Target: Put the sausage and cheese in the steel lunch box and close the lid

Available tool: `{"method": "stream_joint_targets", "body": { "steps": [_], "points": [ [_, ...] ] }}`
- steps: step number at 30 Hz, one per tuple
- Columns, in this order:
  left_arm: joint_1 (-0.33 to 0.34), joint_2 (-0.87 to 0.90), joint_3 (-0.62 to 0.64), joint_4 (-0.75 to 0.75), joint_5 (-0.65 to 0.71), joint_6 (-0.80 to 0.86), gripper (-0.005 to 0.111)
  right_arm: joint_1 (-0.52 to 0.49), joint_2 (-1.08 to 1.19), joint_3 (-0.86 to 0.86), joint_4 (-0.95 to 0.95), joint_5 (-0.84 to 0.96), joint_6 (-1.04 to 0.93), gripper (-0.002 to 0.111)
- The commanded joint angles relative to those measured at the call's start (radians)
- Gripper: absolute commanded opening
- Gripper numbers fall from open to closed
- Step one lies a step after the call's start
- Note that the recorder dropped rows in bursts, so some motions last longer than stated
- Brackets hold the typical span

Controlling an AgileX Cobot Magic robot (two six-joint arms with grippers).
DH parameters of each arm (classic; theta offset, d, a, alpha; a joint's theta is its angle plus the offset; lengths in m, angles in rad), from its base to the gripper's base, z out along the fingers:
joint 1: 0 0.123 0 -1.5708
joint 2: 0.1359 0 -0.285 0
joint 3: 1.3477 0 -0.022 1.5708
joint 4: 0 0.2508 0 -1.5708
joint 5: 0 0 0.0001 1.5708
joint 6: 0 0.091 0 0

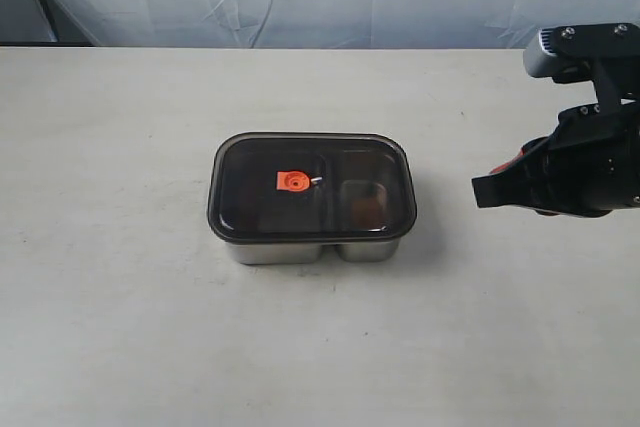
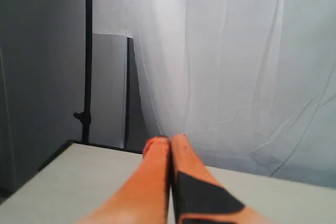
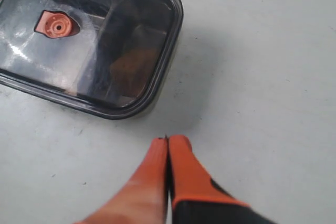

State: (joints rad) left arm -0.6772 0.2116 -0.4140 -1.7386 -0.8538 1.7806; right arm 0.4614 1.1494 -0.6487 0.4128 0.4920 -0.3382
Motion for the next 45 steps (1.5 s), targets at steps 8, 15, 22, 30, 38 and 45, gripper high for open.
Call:
{"method": "stream_joint_targets", "body": {
  "steps": [8,15,22,30,38,45],
  "points": [
    [0.455,-0.065,0.218,-0.006,0.68,-0.346,0.0,-0.002,-0.007,0.003,-0.001,-0.007,-0.001,0.0],
    [0.61,-0.16,0.364,-0.006,0.764,-0.616,0.0,-0.002,-0.007,0.003,0.001,-0.007,-0.001,0.0],
    [0.61,-0.206,0.414,-0.006,0.787,-0.685,0.0,-0.002,-0.007,0.003,0.001,-0.007,-0.001,0.0],
    [0.61,-0.206,0.414,-0.006,0.789,-1.127,0.0,-0.002,-0.007,0.003,0.001,-0.007,-0.001,0.0],
    [0.61,-0.206,0.414,0.168,0.827,-0.924,0.0,-0.002,-0.007,0.003,0.003,-0.012,-0.001,0.0],
    [0.61,-0.206,0.414,0.542,0.829,-0.924,0.0,-0.002,-0.007,0.003,0.003,-0.012,-0.001,0.0]
  ]
}}
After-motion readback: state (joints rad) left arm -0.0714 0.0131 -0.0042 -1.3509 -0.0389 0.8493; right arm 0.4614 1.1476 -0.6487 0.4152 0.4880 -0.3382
